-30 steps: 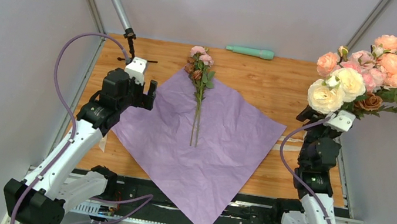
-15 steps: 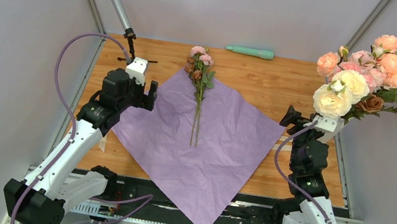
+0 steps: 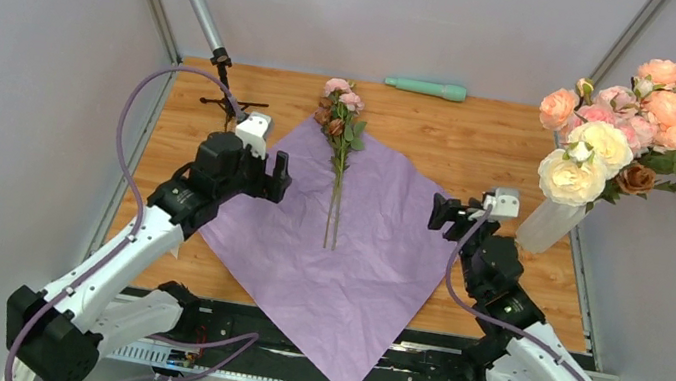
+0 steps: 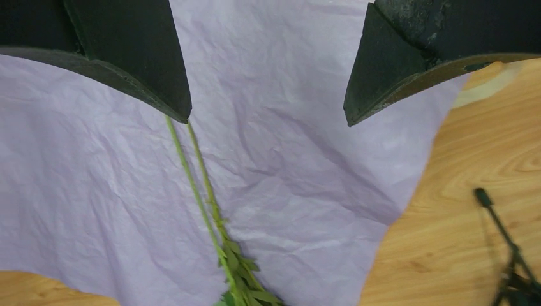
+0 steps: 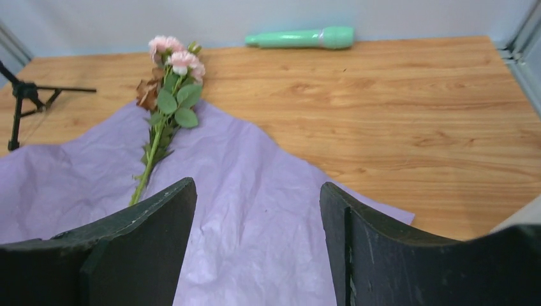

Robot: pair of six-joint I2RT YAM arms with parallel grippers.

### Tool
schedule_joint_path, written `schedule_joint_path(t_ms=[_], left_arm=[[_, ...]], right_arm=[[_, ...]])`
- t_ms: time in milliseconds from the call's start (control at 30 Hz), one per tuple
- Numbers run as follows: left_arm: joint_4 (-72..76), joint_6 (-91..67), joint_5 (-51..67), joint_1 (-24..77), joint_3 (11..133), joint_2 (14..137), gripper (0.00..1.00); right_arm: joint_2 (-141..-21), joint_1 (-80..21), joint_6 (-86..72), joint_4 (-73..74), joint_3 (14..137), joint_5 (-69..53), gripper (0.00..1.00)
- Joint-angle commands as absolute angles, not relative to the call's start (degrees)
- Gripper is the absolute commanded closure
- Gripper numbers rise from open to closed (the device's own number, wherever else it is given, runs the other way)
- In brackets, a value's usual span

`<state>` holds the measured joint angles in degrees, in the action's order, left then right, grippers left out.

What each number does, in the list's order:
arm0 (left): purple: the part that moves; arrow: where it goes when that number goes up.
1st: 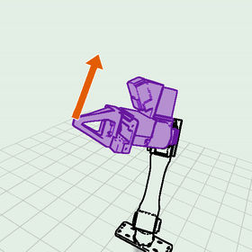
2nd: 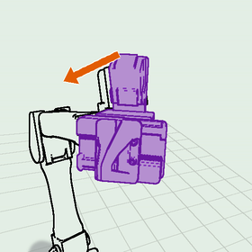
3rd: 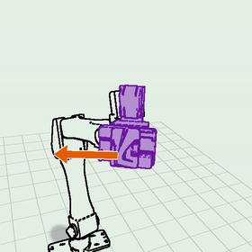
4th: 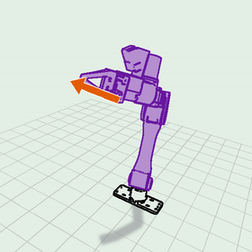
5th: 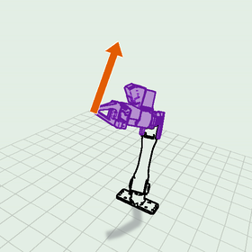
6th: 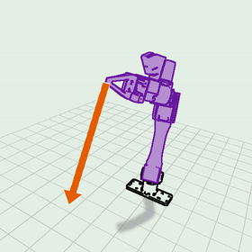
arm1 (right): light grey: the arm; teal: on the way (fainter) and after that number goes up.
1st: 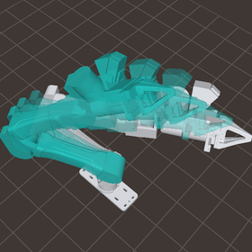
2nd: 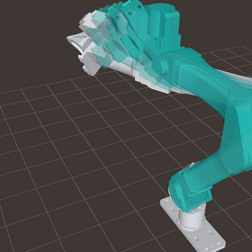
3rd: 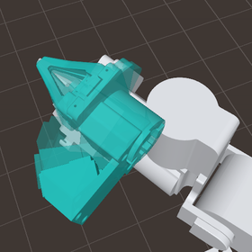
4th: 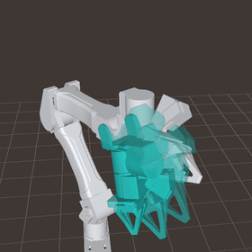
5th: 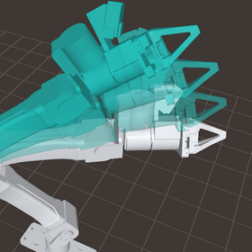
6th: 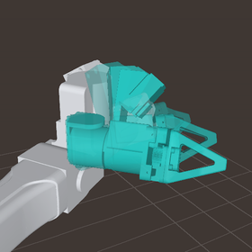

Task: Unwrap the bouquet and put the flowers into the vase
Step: Insert the fake flower into the vase, then pick up the fake flower from the wrapping paper.

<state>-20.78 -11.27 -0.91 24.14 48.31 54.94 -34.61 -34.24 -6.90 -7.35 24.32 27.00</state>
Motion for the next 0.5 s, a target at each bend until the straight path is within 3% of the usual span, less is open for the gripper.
schedule_joint_path(t_ms=[0, 167, 467], left_arm=[[-15.28, -20.62, -1.48, 28.45, 45.25, 55.93, 0.04], [-9.64, -26.46, -2.68, 34.55, 42.99, 60.36, 0.06], [-1.21, -32.29, -4.67, 42.84, 46.14, 75.51, 0.1]], right_arm=[[-38.08, -37.78, -8.55, -7.13, 24.31, 29.46, 0.29], [-41.22, -38.32, -10.5, -6.24, 25.71, 28.07, 0.28], [-50.0, -36.34, -15.83, -1.2, 30.89, 26.08, 0.19]])
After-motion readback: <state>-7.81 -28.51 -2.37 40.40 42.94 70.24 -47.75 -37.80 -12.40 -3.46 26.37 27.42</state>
